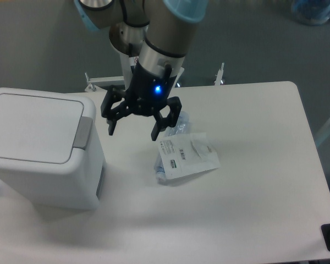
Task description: Open the trash can
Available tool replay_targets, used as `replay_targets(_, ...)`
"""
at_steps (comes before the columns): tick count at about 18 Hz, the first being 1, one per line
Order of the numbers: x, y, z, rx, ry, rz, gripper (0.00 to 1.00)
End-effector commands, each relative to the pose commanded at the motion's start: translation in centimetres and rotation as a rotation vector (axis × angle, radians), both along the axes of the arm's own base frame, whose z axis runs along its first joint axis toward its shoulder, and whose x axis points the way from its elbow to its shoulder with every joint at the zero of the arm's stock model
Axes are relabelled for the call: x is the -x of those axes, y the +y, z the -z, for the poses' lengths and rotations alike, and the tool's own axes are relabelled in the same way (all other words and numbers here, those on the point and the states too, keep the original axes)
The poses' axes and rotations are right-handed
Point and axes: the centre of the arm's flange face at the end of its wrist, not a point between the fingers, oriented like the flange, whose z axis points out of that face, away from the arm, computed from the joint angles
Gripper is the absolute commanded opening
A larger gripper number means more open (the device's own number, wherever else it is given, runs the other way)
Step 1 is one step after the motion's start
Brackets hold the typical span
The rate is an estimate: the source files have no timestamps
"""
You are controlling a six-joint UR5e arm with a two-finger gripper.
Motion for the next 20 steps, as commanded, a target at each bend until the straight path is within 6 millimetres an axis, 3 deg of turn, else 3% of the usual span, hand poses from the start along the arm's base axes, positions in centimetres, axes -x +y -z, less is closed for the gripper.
replay_targets(14, -2.7, 0.2, 0.4, 0.008, -0.004, 0.038, 1.00)
replay_targets(20, -3.0, 0.7, 1.0, 0.014, -0.010, 0.048, 1.00)
